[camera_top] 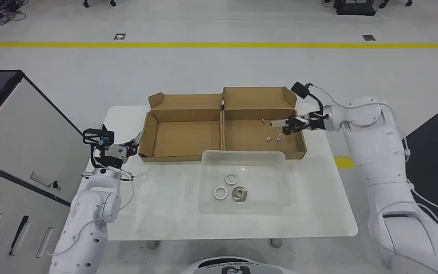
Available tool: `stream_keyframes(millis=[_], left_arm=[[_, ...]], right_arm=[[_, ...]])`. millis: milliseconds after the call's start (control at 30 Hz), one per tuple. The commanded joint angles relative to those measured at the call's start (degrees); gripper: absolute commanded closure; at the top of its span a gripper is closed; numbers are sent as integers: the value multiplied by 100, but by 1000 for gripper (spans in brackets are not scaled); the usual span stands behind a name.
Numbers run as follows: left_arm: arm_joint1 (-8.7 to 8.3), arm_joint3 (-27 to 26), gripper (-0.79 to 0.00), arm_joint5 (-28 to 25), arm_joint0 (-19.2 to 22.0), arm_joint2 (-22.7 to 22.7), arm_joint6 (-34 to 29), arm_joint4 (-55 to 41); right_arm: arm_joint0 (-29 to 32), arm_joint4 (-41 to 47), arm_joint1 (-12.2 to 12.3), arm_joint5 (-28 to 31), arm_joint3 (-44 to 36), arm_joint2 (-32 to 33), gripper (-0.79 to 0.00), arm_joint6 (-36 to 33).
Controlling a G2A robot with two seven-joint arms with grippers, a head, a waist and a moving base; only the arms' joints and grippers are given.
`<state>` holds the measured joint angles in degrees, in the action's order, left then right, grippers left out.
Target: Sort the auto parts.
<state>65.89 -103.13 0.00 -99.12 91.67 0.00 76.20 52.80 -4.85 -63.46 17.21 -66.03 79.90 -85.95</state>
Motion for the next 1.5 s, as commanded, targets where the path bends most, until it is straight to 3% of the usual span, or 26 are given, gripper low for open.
stream_keyframes(millis=[0, 233, 400, 1033, 1300, 1467], left_arm=[[0, 0, -785, 0, 0, 0, 0, 0], [0, 0, -785, 0, 0, 0, 0, 0], [0, 0, -785, 0, 0, 0, 0, 0], [-4, -70, -785, -68, 38, 6, -140, 34], [-89, -998, -785, -1953, 732, -317, -1503, -31], [-88, -1176, -785, -2661, 1503, -922, -3107, -496]], right_arm=[[204, 390, 90, -10, -78, 262, -785, -123], [1026, 1758, 493, 17, -740, 701, -785, -98], [1387, 2951, 776, -65, -1230, 586, -785, -183], [1387, 2951, 776, -65, -1230, 586, -785, -183], [1387, 2951, 776, -65, -1230, 586, -785, -183], [1387, 2951, 776, -65, -1230, 586, -785, -183]])
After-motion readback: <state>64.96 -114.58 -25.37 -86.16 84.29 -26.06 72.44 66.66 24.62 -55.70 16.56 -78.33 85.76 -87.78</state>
